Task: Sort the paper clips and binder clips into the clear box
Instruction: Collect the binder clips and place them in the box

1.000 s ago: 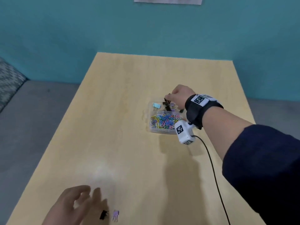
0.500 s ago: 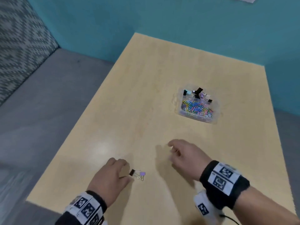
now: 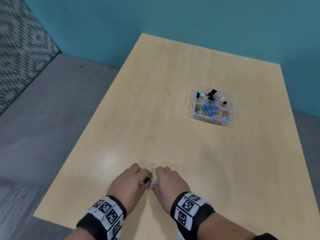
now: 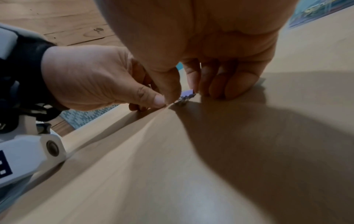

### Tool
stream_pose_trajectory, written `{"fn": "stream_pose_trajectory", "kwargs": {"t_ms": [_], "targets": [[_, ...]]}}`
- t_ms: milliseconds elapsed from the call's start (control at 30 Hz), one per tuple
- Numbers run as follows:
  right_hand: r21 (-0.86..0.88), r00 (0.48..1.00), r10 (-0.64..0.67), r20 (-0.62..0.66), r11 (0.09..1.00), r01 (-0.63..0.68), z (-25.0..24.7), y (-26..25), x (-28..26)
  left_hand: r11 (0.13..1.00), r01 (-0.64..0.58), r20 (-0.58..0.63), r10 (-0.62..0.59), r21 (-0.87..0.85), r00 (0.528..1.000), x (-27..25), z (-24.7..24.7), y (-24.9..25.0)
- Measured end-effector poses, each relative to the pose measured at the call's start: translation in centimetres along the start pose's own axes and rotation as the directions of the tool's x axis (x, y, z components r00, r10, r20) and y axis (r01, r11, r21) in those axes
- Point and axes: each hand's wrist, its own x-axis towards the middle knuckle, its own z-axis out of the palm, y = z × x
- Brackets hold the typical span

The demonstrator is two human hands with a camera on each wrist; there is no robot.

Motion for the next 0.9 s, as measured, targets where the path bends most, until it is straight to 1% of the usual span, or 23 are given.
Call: {"fn": "stream_pose_trajectory", "kwargs": {"t_ms": [100,233,300,367,400,467,533,567,600,633,700,767,833,900], "targets": [[-0.017,1.000,0.001,0.029,1.000,-0.001,-0.2,0.0,0.0,1.000,-0.024,-0.007,0.024,0.018,1.000,0.0,-0.1,0.3],[-0.023,0.997,-0.008,0.078,1.000,0.010,-0.5,0.6,-0.3,0.999,0.014,0.005,-0.014,0.035,1.000,-0.2,-0.3,0.8],[-0.010,0.996,-0.014,0.088,1.000,0.015,-0.7,1.0,-0.6,0.998,0.061,0.006,-0.061,0.014,0.998,-0.4,-0.6,0.9],[0.001,0.995,-0.015,0.097,1.000,0.015,-1.0,1.6,-0.8,0.987,0.153,-0.004,-0.154,-0.055,0.988,-0.4,-1.0,1.1],[-0.005,0.994,-0.024,0.104,1.000,0.025,-1.3,2.1,-0.9,0.970,0.207,-0.015,-0.210,-0.125,0.978,-0.3,-1.3,1.2],[-0.063,0.984,-0.097,0.148,0.992,0.108,-1.6,3.2,-1.0,0.924,0.269,-0.045,-0.292,-0.270,0.955,-0.1,-2.0,1.7],[-0.127,0.955,-0.191,0.225,0.966,0.223,-2.1,4.3,-0.9,0.893,0.269,-0.052,-0.308,-0.361,0.950,0.2,-2.8,2.6],[-0.131,0.946,-0.225,0.233,0.957,0.260,-2.3,4.8,-0.9,0.881,0.259,-0.060,-0.306,-0.395,0.950,0.6,-3.1,3.1],[-0.116,0.946,-0.244,0.213,0.955,0.272,-2.6,5.3,-0.9,0.870,0.248,-0.066,-0.303,-0.426,0.951,1.1,-3.4,3.7],[-0.078,0.956,-0.237,0.171,0.964,0.253,-3.1,6.0,-0.8,0.861,0.235,-0.069,-0.296,-0.451,0.953,1.8,-3.8,4.4],[0.077,0.990,-0.140,0.036,0.988,0.137,-4.8,7.5,-0.9,0.860,0.198,-0.066,-0.259,-0.471,0.964,3.7,-4.3,5.8],[0.257,0.994,0.013,-0.105,0.966,0.014,-7.2,9.9,-0.3,0.871,0.144,-0.081,-0.205,-0.469,0.975,6.3,-4.9,7.1],[0.391,0.968,0.164,-0.191,0.917,-0.078,-10.1,12.7,1.3,0.894,0.099,-0.107,-0.160,-0.437,0.981,9.6,-5.5,8.3],[0.513,0.922,0.305,-0.238,0.846,-0.147,-13.1,15.5,3.5,0.933,0.064,-0.149,-0.123,-0.353,0.981,13.6,-6.3,9.9]]}}
